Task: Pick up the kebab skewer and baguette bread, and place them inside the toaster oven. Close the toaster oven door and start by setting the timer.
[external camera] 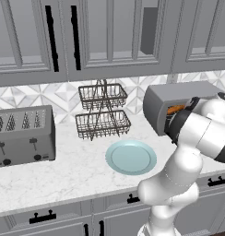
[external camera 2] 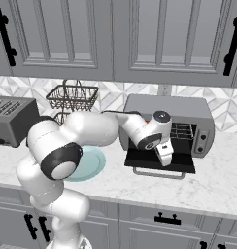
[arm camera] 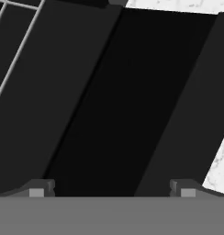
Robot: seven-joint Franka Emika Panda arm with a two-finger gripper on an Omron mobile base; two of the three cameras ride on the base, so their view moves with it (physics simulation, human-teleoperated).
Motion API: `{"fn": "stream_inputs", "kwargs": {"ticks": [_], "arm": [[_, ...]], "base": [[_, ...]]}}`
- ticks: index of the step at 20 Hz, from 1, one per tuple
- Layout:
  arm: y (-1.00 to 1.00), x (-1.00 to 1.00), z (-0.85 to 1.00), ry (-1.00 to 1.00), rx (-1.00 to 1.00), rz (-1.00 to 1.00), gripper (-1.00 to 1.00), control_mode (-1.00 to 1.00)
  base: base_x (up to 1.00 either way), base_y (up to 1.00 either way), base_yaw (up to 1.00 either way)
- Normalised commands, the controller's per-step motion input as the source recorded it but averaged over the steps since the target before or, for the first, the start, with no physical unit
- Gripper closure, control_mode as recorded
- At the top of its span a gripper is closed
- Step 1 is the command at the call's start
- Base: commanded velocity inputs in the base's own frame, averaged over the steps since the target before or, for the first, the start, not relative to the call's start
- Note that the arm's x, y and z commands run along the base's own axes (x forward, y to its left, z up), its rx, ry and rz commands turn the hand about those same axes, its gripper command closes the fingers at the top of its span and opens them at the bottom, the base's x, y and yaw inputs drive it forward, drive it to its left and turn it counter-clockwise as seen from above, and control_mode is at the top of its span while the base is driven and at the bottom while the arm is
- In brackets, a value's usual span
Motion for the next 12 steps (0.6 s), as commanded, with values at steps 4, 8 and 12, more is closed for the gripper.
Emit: {"fn": "stream_inputs", "kwargs": {"ticks": [4,8,12], "arm": [[-0.09,-1.00,0.00,0.00,0.00,0.12,-1.00,-1.00],[0.00,-0.92,0.00,0.03,-0.05,0.34,-1.00,-1.00],[0.00,-0.69,-0.01,0.09,-0.02,0.48,-1.00,-1.00]], "base": [[0.00,0.00,0.00],[0.00,0.00,0.00],[0.00,0.00,0.00]]}}
